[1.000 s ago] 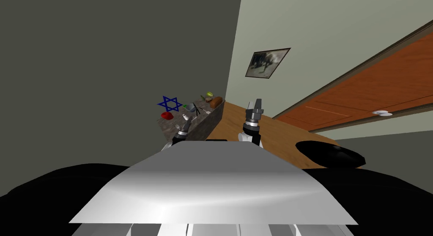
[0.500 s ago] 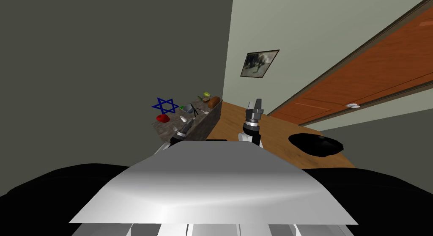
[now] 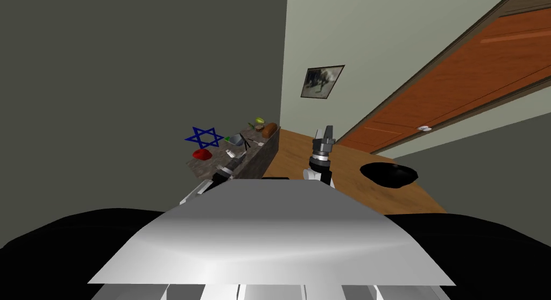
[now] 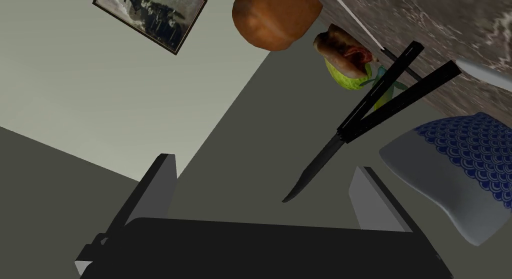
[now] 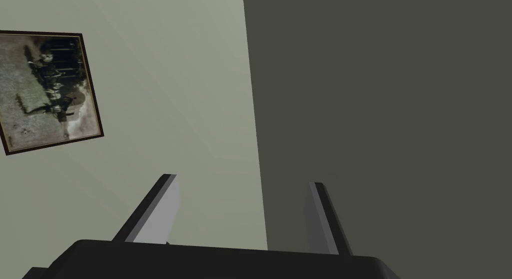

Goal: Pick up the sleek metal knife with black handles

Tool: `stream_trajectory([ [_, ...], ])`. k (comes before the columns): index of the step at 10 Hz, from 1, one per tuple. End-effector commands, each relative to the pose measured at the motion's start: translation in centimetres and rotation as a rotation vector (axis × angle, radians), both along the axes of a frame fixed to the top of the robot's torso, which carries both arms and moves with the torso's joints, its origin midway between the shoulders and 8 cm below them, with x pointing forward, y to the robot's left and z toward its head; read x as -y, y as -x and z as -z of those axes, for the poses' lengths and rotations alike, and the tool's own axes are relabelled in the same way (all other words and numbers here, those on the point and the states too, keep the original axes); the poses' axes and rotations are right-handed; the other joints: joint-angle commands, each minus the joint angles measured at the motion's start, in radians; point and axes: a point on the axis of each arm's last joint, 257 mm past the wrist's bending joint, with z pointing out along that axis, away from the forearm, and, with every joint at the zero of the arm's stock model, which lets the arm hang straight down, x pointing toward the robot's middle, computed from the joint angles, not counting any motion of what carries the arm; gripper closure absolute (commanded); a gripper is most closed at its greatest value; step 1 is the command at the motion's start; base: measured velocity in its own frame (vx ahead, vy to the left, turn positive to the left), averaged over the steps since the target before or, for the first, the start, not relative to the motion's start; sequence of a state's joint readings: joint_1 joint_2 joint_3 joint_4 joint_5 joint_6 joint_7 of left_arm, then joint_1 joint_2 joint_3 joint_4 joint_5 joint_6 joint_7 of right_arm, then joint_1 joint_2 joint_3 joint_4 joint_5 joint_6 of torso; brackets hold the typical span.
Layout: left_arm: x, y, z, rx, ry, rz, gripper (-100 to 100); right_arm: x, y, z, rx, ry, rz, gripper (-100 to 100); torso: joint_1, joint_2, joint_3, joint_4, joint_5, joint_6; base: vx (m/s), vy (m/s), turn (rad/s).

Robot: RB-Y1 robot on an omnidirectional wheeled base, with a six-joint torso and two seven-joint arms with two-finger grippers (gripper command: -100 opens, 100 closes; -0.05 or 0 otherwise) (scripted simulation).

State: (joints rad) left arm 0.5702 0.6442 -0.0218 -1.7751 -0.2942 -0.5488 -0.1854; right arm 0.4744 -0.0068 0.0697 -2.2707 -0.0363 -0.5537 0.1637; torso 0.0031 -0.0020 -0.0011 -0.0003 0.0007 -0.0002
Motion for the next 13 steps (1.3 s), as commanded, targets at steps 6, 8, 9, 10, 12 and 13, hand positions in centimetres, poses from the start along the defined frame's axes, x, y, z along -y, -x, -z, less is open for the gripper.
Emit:
stream_trajectory([
  [6, -5.1, -1.8, 2.1, -0.065, -0.276, 0.037, -100, 0.0, 0.0, 0.0, 0.000, 0.000, 0.000, 0, -0.001, -0.001, -0.001, 0.000, 0.000, 0.000, 0.019, 0.029, -0.135],
  [8, -6.9, -2.8, 2.0, -0.074, -0.358, 0.043, -100, 0.0, 0.0, 0.0, 0.000, 0.000, 0.000, 0, -0.002, -0.001, -0.001, 0.000, 0.000, 0.000, 0.019, 0.011, -0.111],
  [9, -7.8, -3.3, 1.8, -0.077, -0.395, 0.044, -100, 0.0, 0.0, 0.0, 0.000, 0.000, 0.000, 0, -0.002, -0.001, -0.001, 0.000, 0.000, 0.000, 0.026, 0.016, -0.112],
  [10, -8.5, -3.8, 1.5, -0.078, -0.429, 0.045, -100, 0.0, 0.0, 0.0, 0.000, 0.000, 0.000, 0, -0.002, -0.001, -0.001, 0.000, 0.000, 0.000, 0.029, 0.016, -0.117],
  [12, -9.8, -4.8, 0.9, -0.077, -0.486, 0.044, -100, 0.0, 0.0, 0.0, 0.000, 0.000, 0.000, 0, -0.002, -0.002, -0.001, 0.000, 0.000, 0.000, 0.024, 0.008, -0.088],
  [13, -10.4, -5.2, 0.6, -0.076, -0.509, 0.044, -100, 0.0, 0.0, 0.0, 0.000, 0.000, 0.000, 0, -0.003, -0.001, -0.001, 0.000, -0.001, 0.000, 0.027, 0.008, -0.059],
])
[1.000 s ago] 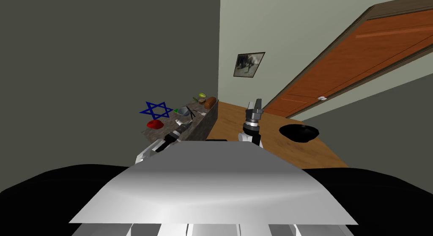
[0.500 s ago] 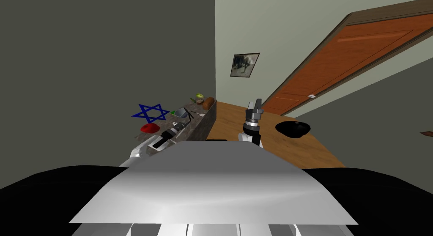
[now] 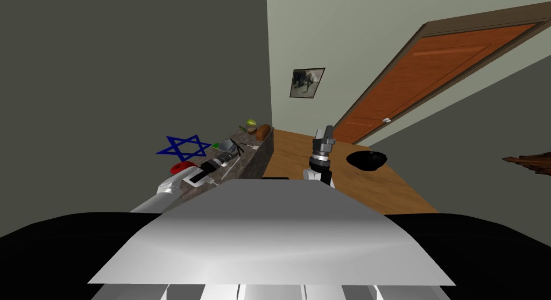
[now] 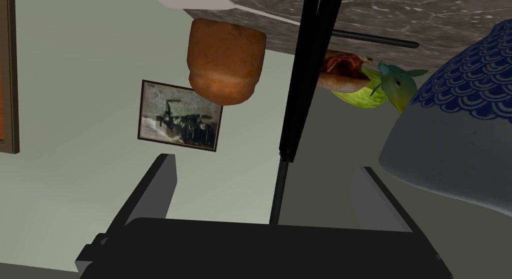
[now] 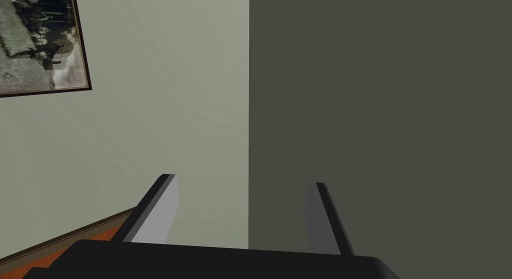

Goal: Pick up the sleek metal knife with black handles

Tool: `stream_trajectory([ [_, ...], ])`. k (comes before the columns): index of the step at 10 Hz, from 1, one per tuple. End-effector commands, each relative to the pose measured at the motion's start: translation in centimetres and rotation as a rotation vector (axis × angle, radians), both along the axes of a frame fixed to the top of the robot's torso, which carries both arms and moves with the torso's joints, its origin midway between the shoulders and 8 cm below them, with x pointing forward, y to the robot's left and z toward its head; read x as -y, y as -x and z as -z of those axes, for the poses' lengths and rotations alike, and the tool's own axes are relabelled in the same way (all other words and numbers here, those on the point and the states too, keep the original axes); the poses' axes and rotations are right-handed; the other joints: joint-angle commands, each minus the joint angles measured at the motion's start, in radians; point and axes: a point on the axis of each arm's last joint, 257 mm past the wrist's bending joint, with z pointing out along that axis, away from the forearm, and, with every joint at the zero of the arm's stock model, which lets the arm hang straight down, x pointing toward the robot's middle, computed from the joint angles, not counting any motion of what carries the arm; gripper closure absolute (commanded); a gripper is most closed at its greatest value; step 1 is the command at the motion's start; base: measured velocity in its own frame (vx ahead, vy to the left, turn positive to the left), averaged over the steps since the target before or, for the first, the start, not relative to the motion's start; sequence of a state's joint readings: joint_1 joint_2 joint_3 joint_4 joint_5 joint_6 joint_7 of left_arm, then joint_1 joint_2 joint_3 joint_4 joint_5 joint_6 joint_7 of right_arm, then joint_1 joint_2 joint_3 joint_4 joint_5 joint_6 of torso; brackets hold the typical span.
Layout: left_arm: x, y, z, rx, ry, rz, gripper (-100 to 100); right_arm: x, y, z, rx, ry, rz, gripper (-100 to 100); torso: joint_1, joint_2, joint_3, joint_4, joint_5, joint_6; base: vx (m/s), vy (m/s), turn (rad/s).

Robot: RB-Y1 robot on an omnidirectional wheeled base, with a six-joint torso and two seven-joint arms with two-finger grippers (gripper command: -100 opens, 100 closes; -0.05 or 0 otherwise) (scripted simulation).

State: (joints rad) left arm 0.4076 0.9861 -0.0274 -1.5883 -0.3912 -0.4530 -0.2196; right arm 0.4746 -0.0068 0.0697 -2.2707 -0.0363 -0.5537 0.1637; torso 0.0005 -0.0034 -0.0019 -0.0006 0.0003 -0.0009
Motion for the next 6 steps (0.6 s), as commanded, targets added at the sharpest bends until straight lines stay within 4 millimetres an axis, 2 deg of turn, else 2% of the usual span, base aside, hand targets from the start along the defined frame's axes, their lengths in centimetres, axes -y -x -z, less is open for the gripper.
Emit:
stream_trajectory([
  [1, -0.97, -1.03, -0.78, 0.005, -0.050, 0.001, -100, 0.00, 0.00, 0.00, 0.000, 0.000, 0.000, 0, 0.000, 0.000, 0.000, 0.000, 0.000, 0.000, 0.036, 0.011, -0.081],
  [3, -1.09, -1.27, -1.04, 0.007, -0.056, 0.002, -100, 0.00, 0.00, 0.00, 0.000, 0.000, 0.000, 0, 0.000, -0.001, -0.001, 0.000, 0.000, 0.000, 0.029, 0.006, -0.056],
  [4, -1.18, -1.36, -1.09, 0.008, -0.059, 0.001, 0, 0.00, 0.00, 0.00, 0.000, 0.000, 0.000, 0, 0.000, 0.000, 0.000, 0.000, 0.000, 0.000, 0.000, 0.000, 0.000],
  [5, -1.17, -1.35, -1.08, 0.008, -0.059, 0.001, -100, 0.00, 0.00, 0.00, 0.000, 0.000, 0.000, 0, -0.001, 0.001, 0.001, 0.000, 0.000, 0.000, 0.000, 0.000, 0.000],
  [6, -1.17, -1.35, -1.08, 0.008, -0.059, 0.001, 100, 0.00, 0.00, 0.00, 0.000, 0.000, 0.000, 0, -0.001, 0.002, 0.001, 0.000, 0.000, 0.000, 0.000, 0.000, 0.000],
])
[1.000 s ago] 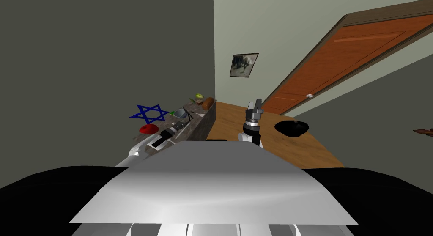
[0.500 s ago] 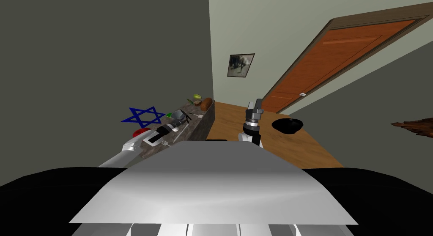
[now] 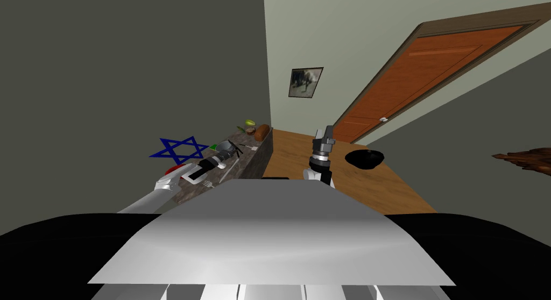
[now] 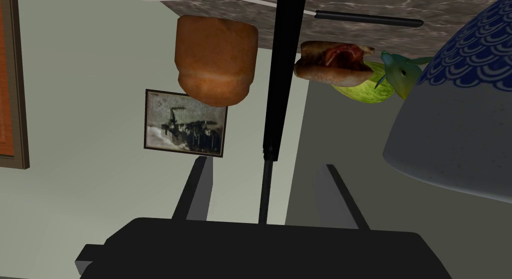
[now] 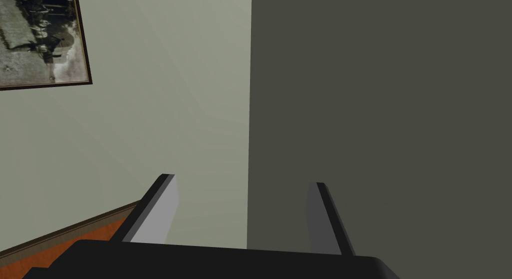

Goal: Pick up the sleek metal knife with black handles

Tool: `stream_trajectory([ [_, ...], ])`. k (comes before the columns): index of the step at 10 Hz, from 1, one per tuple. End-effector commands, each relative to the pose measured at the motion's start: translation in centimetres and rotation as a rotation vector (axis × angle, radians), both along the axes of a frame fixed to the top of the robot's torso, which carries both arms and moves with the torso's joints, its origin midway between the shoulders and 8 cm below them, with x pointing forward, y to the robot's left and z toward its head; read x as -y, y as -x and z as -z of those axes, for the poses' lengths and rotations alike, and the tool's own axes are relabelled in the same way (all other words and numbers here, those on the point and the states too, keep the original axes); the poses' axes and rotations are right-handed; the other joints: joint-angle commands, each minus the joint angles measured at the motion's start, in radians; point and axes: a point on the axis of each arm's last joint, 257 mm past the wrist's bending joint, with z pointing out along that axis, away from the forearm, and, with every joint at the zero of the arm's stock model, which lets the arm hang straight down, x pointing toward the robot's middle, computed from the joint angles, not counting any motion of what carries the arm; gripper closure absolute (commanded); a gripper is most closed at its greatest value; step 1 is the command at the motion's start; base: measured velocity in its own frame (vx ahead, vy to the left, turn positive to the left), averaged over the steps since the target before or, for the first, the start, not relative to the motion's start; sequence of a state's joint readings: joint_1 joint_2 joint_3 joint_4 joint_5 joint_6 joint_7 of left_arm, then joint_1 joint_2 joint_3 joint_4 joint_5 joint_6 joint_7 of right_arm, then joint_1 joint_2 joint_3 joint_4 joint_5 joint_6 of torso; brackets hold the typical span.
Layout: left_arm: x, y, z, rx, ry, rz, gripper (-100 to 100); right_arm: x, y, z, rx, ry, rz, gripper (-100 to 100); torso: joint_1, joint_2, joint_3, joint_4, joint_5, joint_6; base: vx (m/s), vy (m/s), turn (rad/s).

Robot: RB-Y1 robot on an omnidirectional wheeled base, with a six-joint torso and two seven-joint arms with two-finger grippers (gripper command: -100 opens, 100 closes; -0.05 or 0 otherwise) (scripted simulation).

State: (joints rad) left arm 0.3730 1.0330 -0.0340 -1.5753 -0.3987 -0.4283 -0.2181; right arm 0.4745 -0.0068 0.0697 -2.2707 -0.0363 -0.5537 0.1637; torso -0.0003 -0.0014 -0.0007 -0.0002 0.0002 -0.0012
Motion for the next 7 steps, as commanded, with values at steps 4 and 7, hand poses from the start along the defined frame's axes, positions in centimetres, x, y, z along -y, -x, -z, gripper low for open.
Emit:
stream_trajectory([
  [4, 0.00, 0.00, 0.00, 0.000, 0.000, 0.000, 100, 0.00, 0.00, 0.00, 0.000, 0.000, 0.000, 0, 0.000, 0.000, 0.000, 0.000, 0.000, 0.000, 0.000, 0.000, 0.000],
  [7, 0.00, 0.00, 0.00, 0.000, 0.000, 0.000, 0, 0.00, 0.00, 0.00, 0.000, 0.000, 0.000, 0, 0.000, 0.000, 0.000, 0.000, 0.000, 0.000, 0.000, 0.000, 0.000],
])
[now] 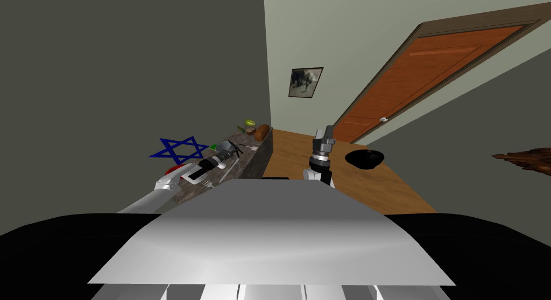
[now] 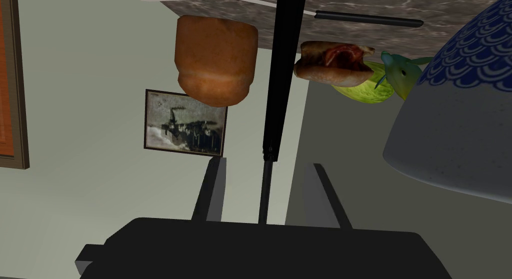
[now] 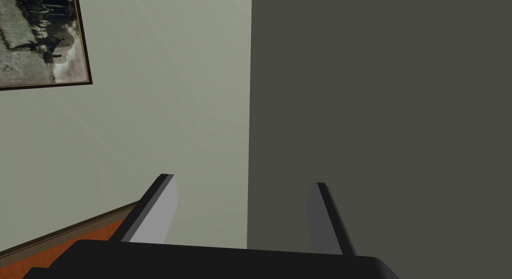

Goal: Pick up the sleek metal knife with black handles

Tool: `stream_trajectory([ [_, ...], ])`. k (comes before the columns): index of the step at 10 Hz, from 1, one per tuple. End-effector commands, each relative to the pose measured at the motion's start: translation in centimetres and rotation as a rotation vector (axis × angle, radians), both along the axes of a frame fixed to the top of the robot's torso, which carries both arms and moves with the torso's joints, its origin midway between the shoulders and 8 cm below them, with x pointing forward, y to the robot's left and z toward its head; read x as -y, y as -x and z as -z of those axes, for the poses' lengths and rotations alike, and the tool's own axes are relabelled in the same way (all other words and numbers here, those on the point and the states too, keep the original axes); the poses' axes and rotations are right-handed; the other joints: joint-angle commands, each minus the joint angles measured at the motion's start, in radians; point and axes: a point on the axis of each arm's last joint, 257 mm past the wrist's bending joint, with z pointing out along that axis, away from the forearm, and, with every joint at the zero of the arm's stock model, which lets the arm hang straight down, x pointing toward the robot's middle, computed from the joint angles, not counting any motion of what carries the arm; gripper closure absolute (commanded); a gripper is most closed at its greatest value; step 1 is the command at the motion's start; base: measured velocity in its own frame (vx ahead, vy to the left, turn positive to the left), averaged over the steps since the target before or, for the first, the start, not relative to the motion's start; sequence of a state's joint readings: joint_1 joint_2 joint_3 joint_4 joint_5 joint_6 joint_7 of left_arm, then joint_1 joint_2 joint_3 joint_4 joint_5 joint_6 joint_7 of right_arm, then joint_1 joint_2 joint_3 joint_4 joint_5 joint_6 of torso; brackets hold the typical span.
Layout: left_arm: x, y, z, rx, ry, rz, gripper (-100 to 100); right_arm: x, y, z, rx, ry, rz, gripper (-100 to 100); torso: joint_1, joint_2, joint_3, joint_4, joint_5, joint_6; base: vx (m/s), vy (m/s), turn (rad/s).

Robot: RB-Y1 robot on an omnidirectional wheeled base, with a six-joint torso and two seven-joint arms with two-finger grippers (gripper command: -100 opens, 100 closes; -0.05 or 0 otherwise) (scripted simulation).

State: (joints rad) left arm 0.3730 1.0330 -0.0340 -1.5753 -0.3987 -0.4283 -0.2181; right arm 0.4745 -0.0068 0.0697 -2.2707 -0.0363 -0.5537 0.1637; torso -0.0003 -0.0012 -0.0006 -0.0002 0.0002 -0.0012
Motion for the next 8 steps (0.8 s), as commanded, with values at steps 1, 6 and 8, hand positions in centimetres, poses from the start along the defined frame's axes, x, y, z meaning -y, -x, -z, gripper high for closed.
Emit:
stream_trajectory([
  [1, 0.00, 0.00, 0.00, 0.000, 0.000, 0.000, -100, 0.00, 0.00, 0.00, 0.000, 0.000, 0.000, 0, 0.000, 0.000, 0.000, 0.000, 0.000, 0.000, 0.000, 0.000, 0.000],
  [6, 0.00, 0.00, 0.00, 0.000, 0.000, 0.000, 100, 0.00, 0.00, 0.00, 0.000, 0.000, 0.000, 0, 0.000, 0.000, 0.000, 0.000, 0.000, 0.000, 0.000, 0.000, 0.000],
  [8, 0.00, 0.00, 0.00, 0.000, 0.000, 0.000, -100, 0.00, 0.00, 0.00, 0.000, 0.000, 0.000, 0, 0.000, 0.000, 0.000, 0.000, 0.000, 0.000, 0.000, 0.000, 0.000],
])
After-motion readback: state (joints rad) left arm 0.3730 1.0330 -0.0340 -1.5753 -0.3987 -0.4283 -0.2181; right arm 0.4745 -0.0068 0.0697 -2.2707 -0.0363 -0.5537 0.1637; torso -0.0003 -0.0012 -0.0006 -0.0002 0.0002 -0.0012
